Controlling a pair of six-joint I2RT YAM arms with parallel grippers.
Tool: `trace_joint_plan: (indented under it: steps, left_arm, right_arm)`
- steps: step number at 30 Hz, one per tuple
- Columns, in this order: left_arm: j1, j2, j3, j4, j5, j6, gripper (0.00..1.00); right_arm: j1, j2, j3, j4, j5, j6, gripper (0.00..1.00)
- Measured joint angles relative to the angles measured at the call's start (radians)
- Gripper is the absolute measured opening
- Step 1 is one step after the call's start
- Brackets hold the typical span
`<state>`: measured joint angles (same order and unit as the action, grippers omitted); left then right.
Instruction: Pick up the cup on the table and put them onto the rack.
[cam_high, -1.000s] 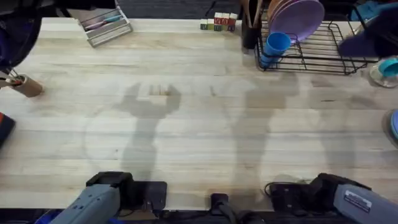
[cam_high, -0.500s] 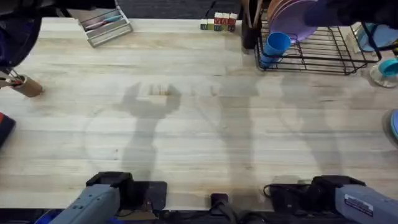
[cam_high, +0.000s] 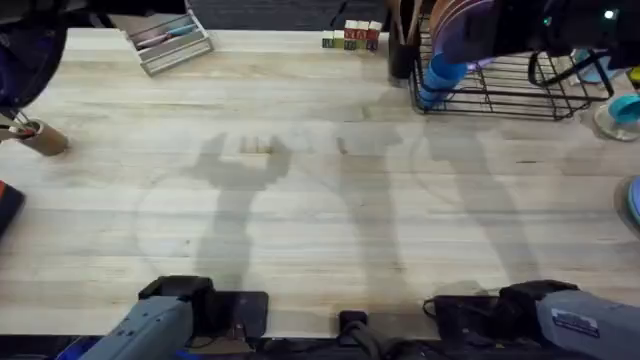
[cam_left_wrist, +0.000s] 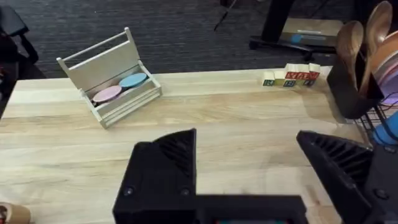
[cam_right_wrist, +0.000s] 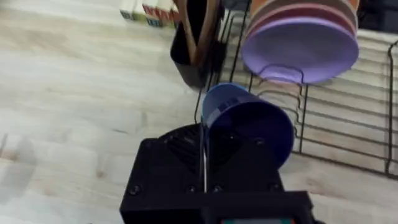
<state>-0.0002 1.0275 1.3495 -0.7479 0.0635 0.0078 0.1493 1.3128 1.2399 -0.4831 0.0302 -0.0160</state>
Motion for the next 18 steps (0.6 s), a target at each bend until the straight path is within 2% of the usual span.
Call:
trace_joint_plan:
  steps: [3,4,13,18]
  left_arm:
    - [0.0,0.0,0.0,0.0,0.0,0.0,0.993]
    - [0.0,0.0,0.0,0.0,0.0,0.0,0.993]
    - [0.0,0.0,0.0,0.0,0.0,0.0,0.993]
    - [0.0,0.0,0.0,0.0,0.0,0.0,0.993]
  right_arm:
    - [0.0,0.013,0.023,-0.049,0.008,-0.008,0.03]
    - [0.0,0.048,0.085,-0.097,0.011,-0.012,0.03]
    - [0.0,0.186,0.29,-0.232,0.011,-0.032,0.03]
    - [0.0,0.245,0.29,-0.239,0.015,-0.045,0.03]
